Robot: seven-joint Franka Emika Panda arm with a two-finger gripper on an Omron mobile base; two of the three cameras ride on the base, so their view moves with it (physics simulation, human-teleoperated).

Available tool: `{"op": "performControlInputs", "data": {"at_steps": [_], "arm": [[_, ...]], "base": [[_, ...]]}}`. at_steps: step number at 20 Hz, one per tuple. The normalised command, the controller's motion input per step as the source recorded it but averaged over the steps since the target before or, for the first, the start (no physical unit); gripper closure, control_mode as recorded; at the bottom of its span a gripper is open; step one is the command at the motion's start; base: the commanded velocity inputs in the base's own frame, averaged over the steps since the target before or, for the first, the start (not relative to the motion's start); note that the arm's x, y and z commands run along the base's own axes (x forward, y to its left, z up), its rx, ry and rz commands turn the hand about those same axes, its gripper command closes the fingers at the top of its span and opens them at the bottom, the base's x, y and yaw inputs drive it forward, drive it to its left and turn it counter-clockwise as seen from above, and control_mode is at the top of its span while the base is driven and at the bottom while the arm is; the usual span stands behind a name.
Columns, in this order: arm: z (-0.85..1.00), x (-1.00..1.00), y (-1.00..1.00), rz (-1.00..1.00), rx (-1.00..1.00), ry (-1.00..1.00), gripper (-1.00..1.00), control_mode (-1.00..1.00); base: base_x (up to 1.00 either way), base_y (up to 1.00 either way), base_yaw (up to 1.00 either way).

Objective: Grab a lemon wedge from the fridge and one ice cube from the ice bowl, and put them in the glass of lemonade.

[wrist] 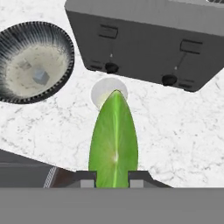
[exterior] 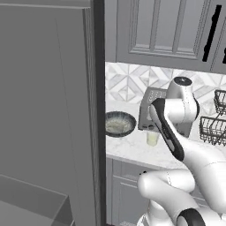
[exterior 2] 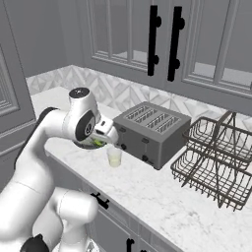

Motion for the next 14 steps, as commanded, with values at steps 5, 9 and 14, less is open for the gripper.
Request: {"op": "performControlInputs", "data": {"at_steps": [5, 9, 14], "arm": [[-0.26, 0.26, -0.15, -0.12, -0.01, 0.13, 1.00, -1.00], [-0.22, 0.28, -0.11, 0.00, -0.03, 0.07, 1.00, -1.00], [-0.25, 0.07, -0.04, 0.00, -0.02, 0.06, 1.00, -1.00]], "base": [[0.00, 0.00, 0.00], [0.00, 0.00, 0.00], [0.00, 0.00, 0.00]]}}
